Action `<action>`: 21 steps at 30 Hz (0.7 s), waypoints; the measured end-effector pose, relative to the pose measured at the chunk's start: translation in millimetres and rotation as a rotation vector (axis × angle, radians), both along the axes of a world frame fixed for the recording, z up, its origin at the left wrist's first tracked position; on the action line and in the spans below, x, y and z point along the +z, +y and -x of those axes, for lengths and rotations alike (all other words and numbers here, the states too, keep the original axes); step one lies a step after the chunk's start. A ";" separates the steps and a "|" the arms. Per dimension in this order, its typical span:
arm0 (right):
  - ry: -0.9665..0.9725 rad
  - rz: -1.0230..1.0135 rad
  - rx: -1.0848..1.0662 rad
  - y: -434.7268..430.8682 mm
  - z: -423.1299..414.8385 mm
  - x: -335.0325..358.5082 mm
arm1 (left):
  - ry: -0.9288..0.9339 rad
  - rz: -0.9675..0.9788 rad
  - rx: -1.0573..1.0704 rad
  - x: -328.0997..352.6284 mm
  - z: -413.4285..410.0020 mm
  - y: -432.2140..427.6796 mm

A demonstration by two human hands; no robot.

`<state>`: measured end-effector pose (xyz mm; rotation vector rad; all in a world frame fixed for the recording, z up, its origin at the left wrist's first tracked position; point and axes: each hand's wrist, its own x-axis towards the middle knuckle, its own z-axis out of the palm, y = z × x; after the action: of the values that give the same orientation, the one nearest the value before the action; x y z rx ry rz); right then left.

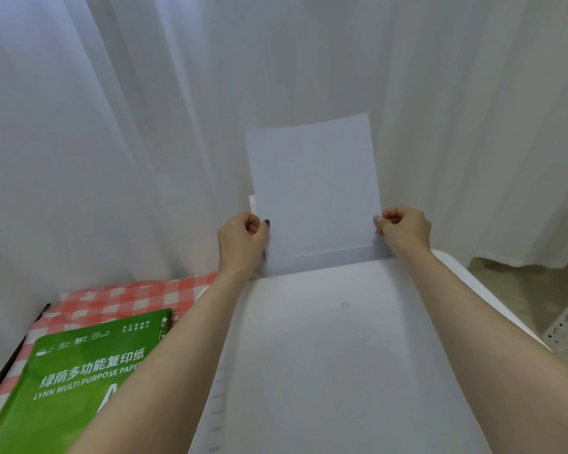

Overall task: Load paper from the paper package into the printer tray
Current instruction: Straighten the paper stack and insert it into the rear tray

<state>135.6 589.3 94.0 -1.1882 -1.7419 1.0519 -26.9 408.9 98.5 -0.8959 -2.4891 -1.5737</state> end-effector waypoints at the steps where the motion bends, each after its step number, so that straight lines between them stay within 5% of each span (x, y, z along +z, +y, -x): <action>1: -0.008 -0.003 -0.002 -0.8 -0.4 -0.1 | 0.004 -0.006 0.011 0.1 0.4 -0.2; 21: -0.112 0.009 -0.002 -0.1 -19.2 -5.6 | -0.058 -0.025 0.076 3.9 -4.8 0.9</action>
<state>154.8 589.2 88.4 -1.2762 -1.8223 1.0099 -22.1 409.8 102.4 -0.7540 -2.5038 -1.6260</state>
